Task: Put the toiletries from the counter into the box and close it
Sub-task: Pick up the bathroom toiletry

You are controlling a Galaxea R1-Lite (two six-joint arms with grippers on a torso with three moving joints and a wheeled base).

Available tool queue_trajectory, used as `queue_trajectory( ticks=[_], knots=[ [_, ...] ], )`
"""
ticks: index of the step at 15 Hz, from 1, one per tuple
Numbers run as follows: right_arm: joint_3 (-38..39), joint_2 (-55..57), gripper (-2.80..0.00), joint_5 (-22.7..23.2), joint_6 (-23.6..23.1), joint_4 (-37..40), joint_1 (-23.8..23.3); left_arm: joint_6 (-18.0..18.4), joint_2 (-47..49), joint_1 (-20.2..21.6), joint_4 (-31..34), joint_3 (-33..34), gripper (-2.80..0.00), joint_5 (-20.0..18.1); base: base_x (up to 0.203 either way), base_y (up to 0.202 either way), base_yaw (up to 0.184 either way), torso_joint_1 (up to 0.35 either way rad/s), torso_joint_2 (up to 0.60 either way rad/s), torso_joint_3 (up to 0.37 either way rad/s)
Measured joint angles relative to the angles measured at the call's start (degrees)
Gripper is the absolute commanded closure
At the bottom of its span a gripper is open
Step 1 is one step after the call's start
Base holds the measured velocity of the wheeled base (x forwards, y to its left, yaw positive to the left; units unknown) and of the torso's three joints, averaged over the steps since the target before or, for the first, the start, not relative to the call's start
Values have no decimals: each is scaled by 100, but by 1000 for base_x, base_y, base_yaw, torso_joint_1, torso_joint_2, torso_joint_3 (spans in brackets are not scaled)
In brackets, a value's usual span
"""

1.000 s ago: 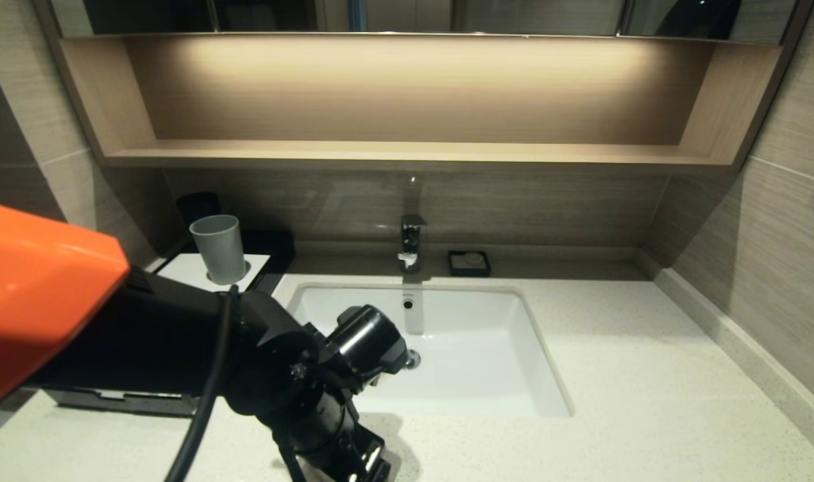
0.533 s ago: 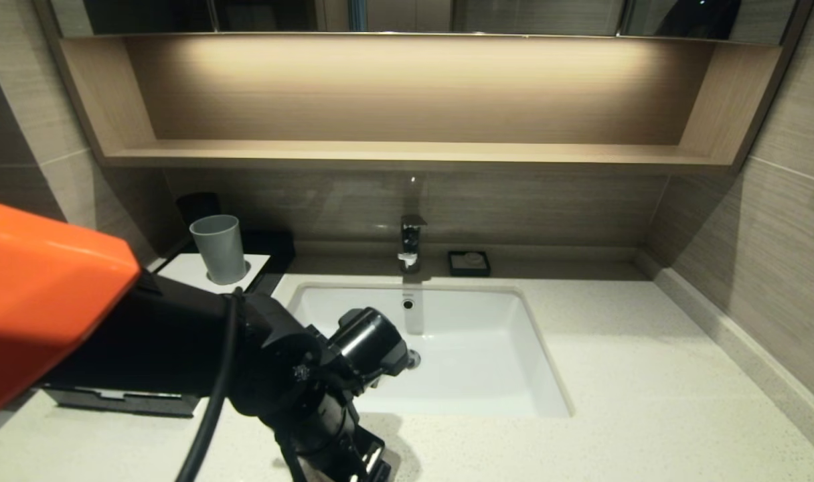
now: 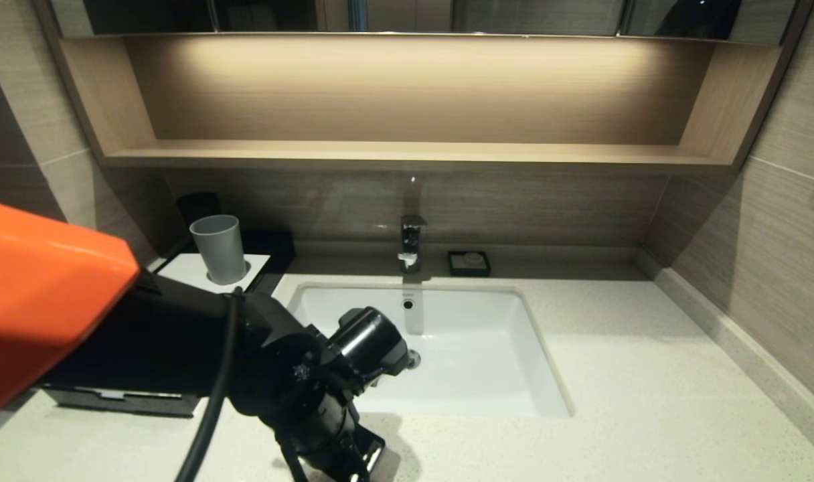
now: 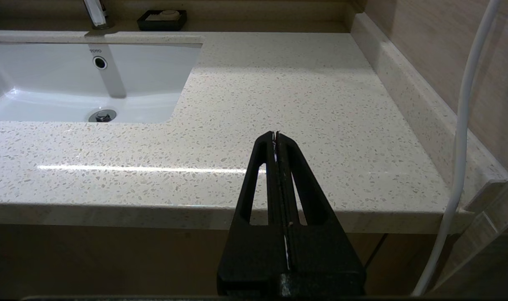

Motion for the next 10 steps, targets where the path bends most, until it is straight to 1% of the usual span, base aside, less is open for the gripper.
queue_trajectory(
  ticks=[3,10],
  knots=[
    [0,0,0,0,2,0,0,-5,-13,0,-24,0,0,-1,0,0,0,0,0,0],
    [0,0,0,1,0,0,0,-273,-112,29,-141,-23,0,55,0,0,0,0,0,0]
  ],
)
